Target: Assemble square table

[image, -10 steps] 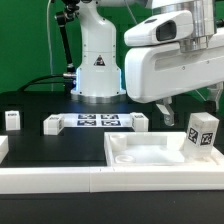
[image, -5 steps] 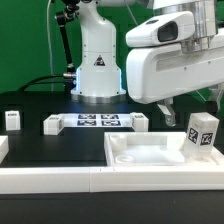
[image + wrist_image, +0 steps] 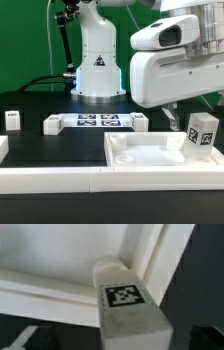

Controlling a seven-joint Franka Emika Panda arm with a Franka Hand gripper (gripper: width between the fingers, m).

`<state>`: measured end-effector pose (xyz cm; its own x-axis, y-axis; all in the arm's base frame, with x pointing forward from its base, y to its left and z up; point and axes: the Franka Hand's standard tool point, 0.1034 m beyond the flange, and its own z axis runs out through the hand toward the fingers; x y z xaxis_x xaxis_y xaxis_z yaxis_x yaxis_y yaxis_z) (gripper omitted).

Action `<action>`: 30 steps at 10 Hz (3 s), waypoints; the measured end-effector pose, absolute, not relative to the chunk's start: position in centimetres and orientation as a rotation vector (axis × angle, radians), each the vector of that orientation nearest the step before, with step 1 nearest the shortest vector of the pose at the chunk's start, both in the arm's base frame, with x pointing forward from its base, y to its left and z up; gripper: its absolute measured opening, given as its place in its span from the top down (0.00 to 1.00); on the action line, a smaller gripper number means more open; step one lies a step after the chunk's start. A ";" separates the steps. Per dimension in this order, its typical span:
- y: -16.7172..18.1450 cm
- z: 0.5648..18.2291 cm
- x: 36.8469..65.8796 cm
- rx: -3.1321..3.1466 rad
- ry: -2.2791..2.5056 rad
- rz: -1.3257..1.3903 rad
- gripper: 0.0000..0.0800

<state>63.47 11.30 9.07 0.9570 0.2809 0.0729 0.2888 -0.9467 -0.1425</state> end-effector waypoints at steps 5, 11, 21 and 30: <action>11.2 8.9 63.6 -2.951 -0.481 -0.092 0.20; 11.3 8.9 63.6 -2.956 -0.440 -0.089 0.64; 10.9 8.9 63.0 -2.799 0.862 -0.120 0.63; 11.5 8.7 62.6 -2.432 1.647 0.010 0.63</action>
Offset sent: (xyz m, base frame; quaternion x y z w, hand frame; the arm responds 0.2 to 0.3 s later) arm -0.0037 -0.0054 -0.0056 -0.0080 0.0176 -0.0340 0.9992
